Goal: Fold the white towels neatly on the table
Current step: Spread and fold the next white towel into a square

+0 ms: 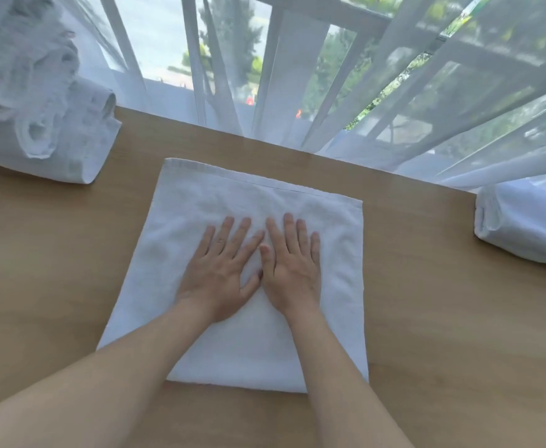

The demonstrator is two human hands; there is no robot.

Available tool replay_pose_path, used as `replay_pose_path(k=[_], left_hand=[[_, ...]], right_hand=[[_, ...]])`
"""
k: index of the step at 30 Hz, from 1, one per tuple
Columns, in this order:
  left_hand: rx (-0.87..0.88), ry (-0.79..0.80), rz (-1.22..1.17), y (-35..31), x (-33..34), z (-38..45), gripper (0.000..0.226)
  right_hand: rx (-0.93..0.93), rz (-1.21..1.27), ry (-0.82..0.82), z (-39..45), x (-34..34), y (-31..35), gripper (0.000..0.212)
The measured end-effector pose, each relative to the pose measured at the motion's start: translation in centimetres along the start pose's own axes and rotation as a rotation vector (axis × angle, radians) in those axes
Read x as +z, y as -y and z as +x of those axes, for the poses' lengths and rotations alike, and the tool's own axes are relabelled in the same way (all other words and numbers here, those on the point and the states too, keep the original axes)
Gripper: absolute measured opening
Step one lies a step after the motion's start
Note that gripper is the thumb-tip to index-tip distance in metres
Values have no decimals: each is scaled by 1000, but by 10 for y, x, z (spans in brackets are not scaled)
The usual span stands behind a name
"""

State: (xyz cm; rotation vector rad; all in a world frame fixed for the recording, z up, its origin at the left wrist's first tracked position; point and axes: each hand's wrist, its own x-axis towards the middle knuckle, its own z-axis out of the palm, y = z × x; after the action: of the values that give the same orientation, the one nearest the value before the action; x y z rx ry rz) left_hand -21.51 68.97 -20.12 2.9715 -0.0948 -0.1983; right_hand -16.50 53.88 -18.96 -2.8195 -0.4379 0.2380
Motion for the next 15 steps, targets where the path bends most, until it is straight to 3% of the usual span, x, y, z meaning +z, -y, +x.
replay_pose_path(k=[15], left_hand=[[14,-122,17,1,-2,14,68]], right_hand=[[150,-75,-31,91,-29,-89,63]])
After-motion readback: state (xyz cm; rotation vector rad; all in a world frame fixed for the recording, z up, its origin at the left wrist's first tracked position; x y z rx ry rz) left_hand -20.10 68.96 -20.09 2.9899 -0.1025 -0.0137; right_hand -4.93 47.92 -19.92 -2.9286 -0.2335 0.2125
